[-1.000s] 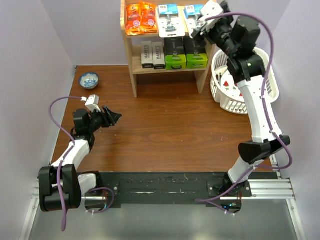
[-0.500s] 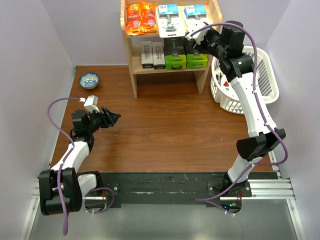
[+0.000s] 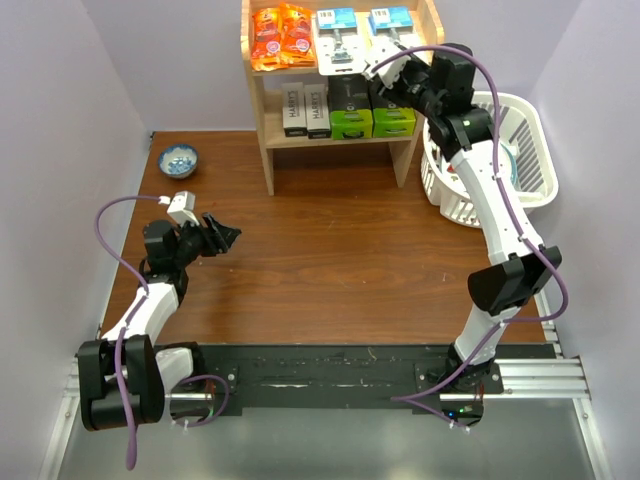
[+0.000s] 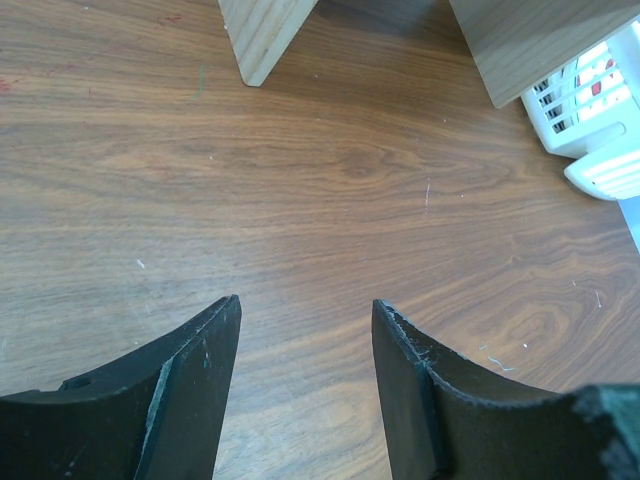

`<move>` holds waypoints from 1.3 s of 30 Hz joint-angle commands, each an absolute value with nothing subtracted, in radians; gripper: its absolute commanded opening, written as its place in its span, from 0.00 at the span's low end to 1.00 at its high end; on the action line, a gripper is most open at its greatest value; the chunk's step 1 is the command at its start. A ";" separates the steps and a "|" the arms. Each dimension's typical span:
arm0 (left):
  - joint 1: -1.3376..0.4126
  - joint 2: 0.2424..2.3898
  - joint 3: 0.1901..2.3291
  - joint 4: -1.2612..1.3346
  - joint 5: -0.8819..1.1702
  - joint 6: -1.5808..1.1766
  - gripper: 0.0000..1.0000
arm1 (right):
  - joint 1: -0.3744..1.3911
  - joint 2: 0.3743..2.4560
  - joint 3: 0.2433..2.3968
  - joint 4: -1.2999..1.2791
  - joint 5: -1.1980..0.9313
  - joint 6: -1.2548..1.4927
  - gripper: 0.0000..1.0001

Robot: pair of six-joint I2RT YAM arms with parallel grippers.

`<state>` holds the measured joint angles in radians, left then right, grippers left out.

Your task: Place and organize the shaving razors onto the shelf

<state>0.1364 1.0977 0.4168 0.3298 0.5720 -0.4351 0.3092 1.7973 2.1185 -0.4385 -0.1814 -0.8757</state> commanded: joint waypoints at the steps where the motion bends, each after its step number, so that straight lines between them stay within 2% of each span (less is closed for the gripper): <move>1: 0.146 1.106 0.411 0.382 0.571 -0.440 0.60 | 0.330 1.750 2.071 -0.344 -0.134 -0.887 0.45; 9: 0.146 1.117 0.417 0.388 0.572 -0.445 0.60 | 0.345 1.779 2.072 -0.302 -0.064 -0.877 0.42; 14: 0.146 1.114 0.417 0.380 0.572 -0.443 0.60 | 0.353 1.775 2.065 -0.299 -0.057 -0.884 0.45; 15: 0.146 1.111 0.419 0.377 0.572 -0.440 0.60 | 0.357 1.747 2.048 -0.299 -0.060 -0.896 0.47; 17: 0.146 1.106 0.429 0.362 0.572 -0.439 0.60 | 0.367 1.691 1.994 -0.246 -0.058 -0.903 0.62; 19: 0.146 1.092 0.440 0.362 0.592 -0.440 0.60 | 0.393 1.579 1.861 -0.189 -0.060 -0.929 0.71; 20: 0.144 1.088 0.457 0.371 0.604 -0.439 0.61 | 0.403 1.539 1.806 -0.125 -0.058 -0.934 0.81; 21: 0.144 1.089 0.466 0.377 0.626 -0.439 0.63 | 0.425 1.495 1.701 -0.100 -0.061 -0.919 0.85; 23: 0.141 1.101 0.503 0.402 0.646 -0.437 0.70 | 0.452 1.401 1.596 -0.103 -0.077 -0.884 0.96; 24: 0.141 1.107 0.514 0.411 0.669 -0.434 0.86 | 0.475 1.378 1.568 -0.113 -0.086 -0.843 0.99; 25: 0.140 1.114 0.526 0.423 0.679 -0.431 1.00 | 0.485 1.359 1.543 -0.120 -0.086 -0.804 0.99; 28: 0.114 1.141 0.581 0.440 0.710 -0.408 1.00 | 0.521 1.341 1.525 -0.211 -0.080 -0.608 0.99; 32: 0.023 1.192 0.690 0.387 0.742 -0.316 1.00 | 0.525 1.422 1.635 -0.482 -0.156 -0.323 0.99; 37: -0.090 1.256 0.837 0.244 0.749 -0.123 1.00 | 0.528 1.408 1.546 -0.479 -0.169 -0.089 0.99; 39: -0.113 1.288 0.903 0.197 0.739 -0.083 1.00 | 0.528 1.429 1.574 -0.570 -0.138 -0.027 0.99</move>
<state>-0.0696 1.2484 0.7811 0.2878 0.7216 -0.2401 0.5289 1.4284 1.5585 -0.4290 -0.1421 -0.2680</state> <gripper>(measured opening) 0.997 0.986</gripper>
